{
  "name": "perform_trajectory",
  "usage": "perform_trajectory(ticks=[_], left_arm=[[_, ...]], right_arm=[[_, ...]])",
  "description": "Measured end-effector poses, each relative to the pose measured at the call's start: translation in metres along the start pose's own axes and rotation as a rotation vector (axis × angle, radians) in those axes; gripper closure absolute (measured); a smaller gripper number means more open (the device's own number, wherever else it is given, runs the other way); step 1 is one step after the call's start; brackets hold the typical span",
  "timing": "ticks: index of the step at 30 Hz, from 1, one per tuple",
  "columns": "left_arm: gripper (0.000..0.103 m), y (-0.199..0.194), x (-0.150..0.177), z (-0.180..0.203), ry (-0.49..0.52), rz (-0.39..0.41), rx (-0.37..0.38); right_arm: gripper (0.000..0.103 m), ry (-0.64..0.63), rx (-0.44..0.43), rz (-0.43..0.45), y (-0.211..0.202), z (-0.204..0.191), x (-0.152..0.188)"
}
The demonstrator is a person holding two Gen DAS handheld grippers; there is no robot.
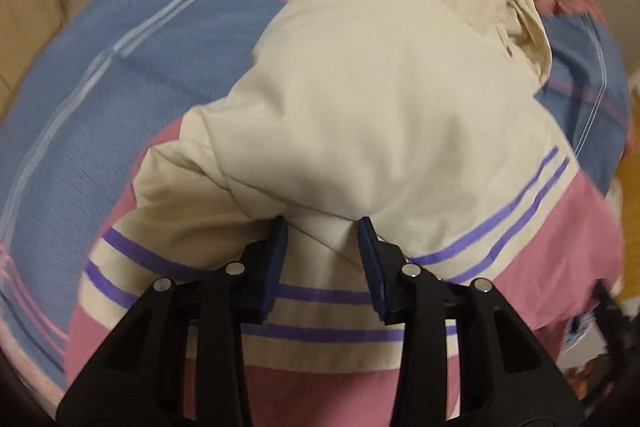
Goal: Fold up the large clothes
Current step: 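Fold the held sleeve across the jacket front with the left tool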
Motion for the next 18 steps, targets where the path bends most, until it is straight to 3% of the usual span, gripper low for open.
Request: perform_trajectory(ticks=[1, 2, 3, 6, 11, 15, 17, 18], left_arm=[[0.069, 0.001, -0.002, -0.004, -0.017, 0.002, 0.007], [0.073, 0.002, -0.004, -0.004, -0.024, 0.008, 0.006], [0.076, 0.002, -0.005, -0.006, -0.033, 0.015, 0.001], [0.087, -0.001, -0.008, -0.014, -0.086, 0.051, -0.018], [0.092, -0.007, -0.017, -0.025, -0.173, 0.113, -0.020], [0.093, -0.033, -0.024, -0.040, -0.225, 0.277, -0.089], [0.091, -0.038, -0.025, -0.046, -0.246, 0.290, -0.101], [0.086, -0.039, -0.025, -0.048, -0.246, 0.273, -0.106]], right_arm=[[0.057, -0.019, 0.018, -0.020, 0.008, -0.006, -0.001], [0.066, -0.031, 0.010, -0.025, 0.012, -0.010, -0.003], [0.088, -0.044, -0.020, -0.038, 0.018, -0.018, -0.006], [0.091, -0.092, -0.026, 0.003, 0.017, -0.043, -0.020], [0.092, -0.200, -0.117, 0.175, -0.015, -0.088, -0.062], [0.092, -0.284, -0.244, 0.305, -0.039, -0.103, -0.088], [0.090, -0.255, -0.231, 0.272, -0.030, -0.091, -0.097], [0.084, -0.218, -0.201, 0.215, -0.018, -0.080, -0.099]])
Point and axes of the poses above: each gripper's, at about its wrist camera, not at the fingertips, and y roughly the way its jaws point, z to its right, x to its underside, the point moved 2 cm from there along y, roughly the way its jaws point
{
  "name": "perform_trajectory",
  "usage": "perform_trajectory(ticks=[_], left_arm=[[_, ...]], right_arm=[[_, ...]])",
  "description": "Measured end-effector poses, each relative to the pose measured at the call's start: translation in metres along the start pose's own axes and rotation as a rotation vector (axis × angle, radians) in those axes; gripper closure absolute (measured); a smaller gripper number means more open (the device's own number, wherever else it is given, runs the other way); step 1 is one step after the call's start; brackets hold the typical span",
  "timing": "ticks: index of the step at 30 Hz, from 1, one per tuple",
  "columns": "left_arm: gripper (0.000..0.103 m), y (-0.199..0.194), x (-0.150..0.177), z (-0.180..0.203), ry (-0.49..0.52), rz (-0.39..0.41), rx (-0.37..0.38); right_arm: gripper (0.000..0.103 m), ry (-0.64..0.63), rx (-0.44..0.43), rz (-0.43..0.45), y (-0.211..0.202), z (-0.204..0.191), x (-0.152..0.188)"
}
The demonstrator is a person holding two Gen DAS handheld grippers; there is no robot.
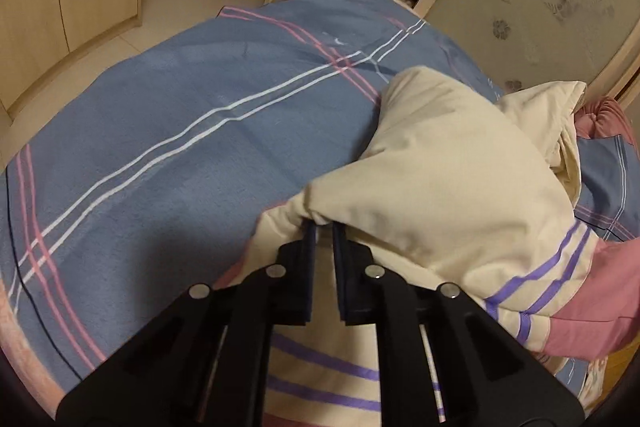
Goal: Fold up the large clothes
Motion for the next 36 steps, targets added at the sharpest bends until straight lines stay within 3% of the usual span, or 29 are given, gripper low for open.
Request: perform_trajectory(ticks=[1, 3, 6, 7, 11, 14, 16, 19, 21, 23, 27, 33, 36], left_arm=[[0.079, -0.003, 0.001, -0.002, 0.005, -0.010, -0.028], [0.059, -0.017, 0.002, -0.004, 0.009, 0.015, -0.042], [0.043, -0.047, 0.000, -0.006, 0.029, 0.090, -0.055], [0.042, -0.056, -0.004, -0.004, 0.042, 0.113, -0.053], [0.040, -0.071, -0.020, 0.025, 0.115, 0.127, 0.004], [0.040, -0.067, -0.019, 0.067, 0.204, 0.105, 0.066], [0.040, -0.057, -0.009, 0.091, 0.285, 0.080, 0.057], [0.042, -0.033, 0.011, 0.127, 0.435, 0.049, 0.000], [0.043, -0.012, 0.025, 0.142, 0.519, 0.019, -0.040], [0.043, 0.002, 0.033, 0.144, 0.564, 0.009, -0.092], [0.040, 0.029, 0.029, 0.143, 0.572, -0.027, -0.115], [0.038, 0.064, 0.003, 0.145, 0.472, -0.043, -0.177], [0.040, 0.048, 0.009, 0.144, 0.453, -0.031, -0.176]], right_arm=[[0.067, 0.034, 0.073, -0.086, 0.010, 0.014, 0.008], [0.054, 0.086, 0.195, -0.212, 0.019, 0.039, 0.030], [0.020, 0.126, 0.236, -0.263, 0.003, 0.072, 0.063], [0.014, 0.136, 0.247, -0.260, -0.007, 0.081, 0.070], [0.014, 0.242, 0.242, -0.188, -0.035, 0.107, 0.071], [0.014, 0.289, 0.138, -0.080, -0.053, 0.104, 0.064], [0.026, 0.221, 0.074, -0.042, -0.055, 0.083, 0.057], [0.044, 0.051, 0.054, -0.104, -0.035, 0.040, 0.056], [0.046, -0.019, 0.095, -0.175, -0.006, 0.026, 0.060], [0.046, -0.051, 0.204, -0.220, 0.023, 0.031, 0.064], [0.057, 0.044, 0.251, -0.282, 0.080, 0.068, 0.062], [0.058, 0.083, 0.354, -0.190, 0.126, 0.062, 0.044], [0.057, 0.120, 0.398, -0.141, 0.097, 0.042, 0.055]])
Point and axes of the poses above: each gripper's, at about its wrist camera, not at the fingertips, and y roughly the way its jaws point, z to its right, x to its underside, the point moved 2 cm from there along y, roughly the way its jaws point
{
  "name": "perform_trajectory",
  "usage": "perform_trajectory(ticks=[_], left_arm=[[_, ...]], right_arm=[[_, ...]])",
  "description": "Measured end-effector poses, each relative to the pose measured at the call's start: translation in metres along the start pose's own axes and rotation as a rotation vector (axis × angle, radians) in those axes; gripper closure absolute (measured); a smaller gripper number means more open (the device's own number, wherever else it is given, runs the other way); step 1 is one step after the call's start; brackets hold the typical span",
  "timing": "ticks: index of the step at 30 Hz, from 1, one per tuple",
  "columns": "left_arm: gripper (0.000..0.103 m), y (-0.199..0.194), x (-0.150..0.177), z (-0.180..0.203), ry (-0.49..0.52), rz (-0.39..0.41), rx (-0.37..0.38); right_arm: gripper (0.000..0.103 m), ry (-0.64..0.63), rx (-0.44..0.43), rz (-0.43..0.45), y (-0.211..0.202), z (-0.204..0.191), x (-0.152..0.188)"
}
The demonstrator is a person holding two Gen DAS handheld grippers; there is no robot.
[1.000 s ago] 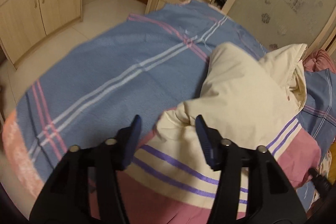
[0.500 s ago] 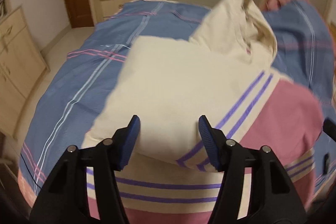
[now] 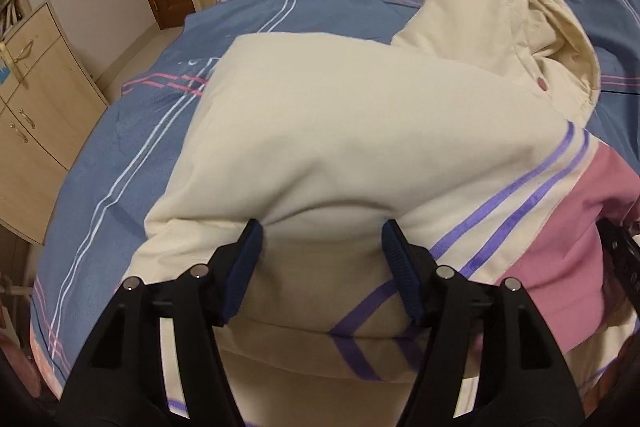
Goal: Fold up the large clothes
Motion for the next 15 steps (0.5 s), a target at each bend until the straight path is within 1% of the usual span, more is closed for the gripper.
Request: perform_trajectory(ticks=[2, 3, 4, 5, 6, 7, 8, 9, 11, 12, 15], left_arm=[[0.040, -0.024, 0.011, 0.001, 0.014, 0.061, 0.030], [0.039, -0.035, 0.017, 0.000, 0.022, 0.096, 0.038], [0.037, -0.042, 0.022, 0.001, 0.039, 0.118, 0.021], [0.037, -0.043, 0.025, 0.004, 0.052, 0.125, -0.002], [0.037, -0.042, 0.027, 0.004, 0.059, 0.125, -0.020], [0.037, -0.036, 0.028, 0.003, 0.064, 0.109, -0.034], [0.036, -0.028, 0.026, 0.003, 0.059, 0.088, -0.036], [0.036, -0.021, 0.027, -0.001, 0.042, 0.066, -0.023], [0.036, -0.007, 0.025, -0.006, 0.013, 0.038, 0.001], [0.035, -0.004, 0.024, -0.006, 0.005, 0.030, 0.001], [0.033, 0.003, 0.019, -0.002, 0.000, 0.018, -0.044]], right_arm=[[0.053, 0.032, -0.033, 0.085, -0.034, -0.001, 0.014], [0.044, 0.030, -0.030, 0.124, -0.048, -0.002, 0.023], [0.042, 0.015, -0.023, 0.137, -0.052, -0.005, 0.028], [0.042, 0.001, -0.018, 0.132, -0.051, -0.007, 0.030], [0.042, -0.015, -0.007, 0.109, -0.041, -0.009, 0.031], [0.042, -0.025, 0.014, 0.072, -0.029, -0.009, 0.032], [0.042, -0.027, 0.026, 0.037, -0.019, -0.009, 0.033], [0.042, -0.023, 0.028, 0.006, -0.009, -0.009, 0.034], [0.043, -0.031, 0.055, -0.003, -0.003, -0.010, 0.036], [0.043, -0.045, 0.076, 0.002, -0.002, -0.014, 0.035], [0.043, -0.085, 0.111, 0.003, 0.004, -0.024, 0.032]])
Point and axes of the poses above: each gripper's, at about its wrist camera, not at the fingertips, and y roughly the way its jaws point, z to its right, x to its underside, the point moved 2 cm from there along y, roughly the way its jaws point
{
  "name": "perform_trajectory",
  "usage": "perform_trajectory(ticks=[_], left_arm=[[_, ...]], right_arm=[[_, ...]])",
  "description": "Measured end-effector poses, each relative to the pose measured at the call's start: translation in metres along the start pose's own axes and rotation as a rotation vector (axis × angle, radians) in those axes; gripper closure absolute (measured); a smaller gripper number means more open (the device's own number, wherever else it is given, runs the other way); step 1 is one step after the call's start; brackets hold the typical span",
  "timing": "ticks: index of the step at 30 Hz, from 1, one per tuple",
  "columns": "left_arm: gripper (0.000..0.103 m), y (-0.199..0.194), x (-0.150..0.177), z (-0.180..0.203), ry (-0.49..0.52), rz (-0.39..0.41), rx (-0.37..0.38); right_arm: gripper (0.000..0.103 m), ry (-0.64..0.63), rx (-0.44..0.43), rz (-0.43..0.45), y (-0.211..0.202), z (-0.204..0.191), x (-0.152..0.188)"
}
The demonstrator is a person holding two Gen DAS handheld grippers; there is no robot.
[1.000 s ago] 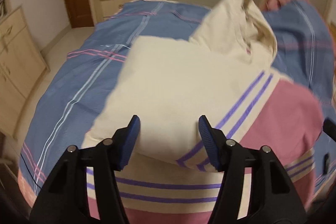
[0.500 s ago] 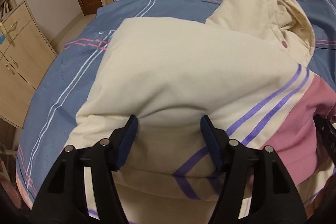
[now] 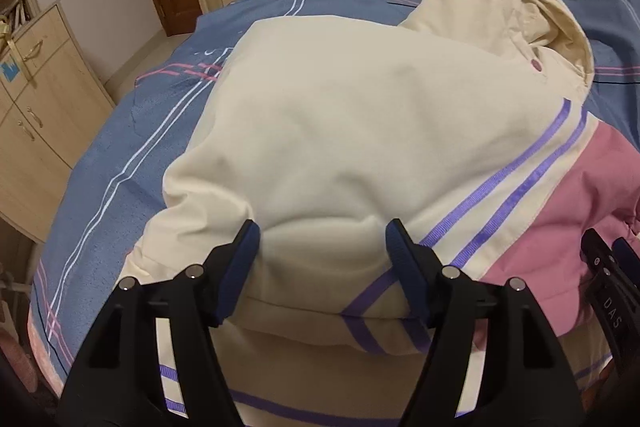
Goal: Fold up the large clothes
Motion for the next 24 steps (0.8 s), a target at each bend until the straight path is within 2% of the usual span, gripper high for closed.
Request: perform_trajectory(ticks=[4, 10, 12, 14, 16, 18, 20, 22, 24], left_arm=[[0.031, 0.008, -0.006, -0.001, -0.043, -0.032, 0.005], [0.031, 0.007, -0.007, -0.001, -0.050, -0.035, 0.006], [0.034, -0.014, -0.006, -0.002, -0.052, 0.033, 0.011], [0.033, -0.039, -0.001, 0.002, 0.003, 0.120, 0.009], [0.031, -0.053, 0.003, 0.002, 0.044, 0.163, -0.011], [0.031, -0.053, 0.005, -0.003, 0.033, 0.150, 0.004], [0.031, -0.043, 0.003, -0.013, -0.009, 0.108, 0.024], [0.031, -0.029, 0.000, -0.023, -0.052, 0.069, 0.060], [0.031, -0.018, -0.001, -0.026, -0.052, 0.045, 0.067]], right_arm=[[0.043, 0.023, -0.023, -0.020, 0.012, 0.006, -0.005], [0.042, -0.017, -0.003, 0.000, 0.016, -0.001, -0.002], [0.042, -0.004, -0.027, 0.010, 0.003, 0.004, -0.003], [0.042, 0.030, -0.062, 0.046, -0.018, 0.011, -0.003], [0.041, 0.034, -0.078, 0.108, -0.043, 0.011, -0.006], [0.040, 0.027, -0.106, 0.131, -0.054, 0.006, -0.009], [0.040, 0.009, -0.117, 0.111, -0.051, -0.001, -0.011], [0.040, -0.028, -0.078, 0.063, -0.033, -0.007, -0.008], [0.040, -0.051, -0.054, 0.004, -0.011, -0.006, -0.002]])
Point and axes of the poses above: each gripper's, at about its wrist camera, not at the fingertips, and y roughly the way its jaws point, z to its right, x to its underside, the point moved 2 cm from there along y, roughly the way its jaws point
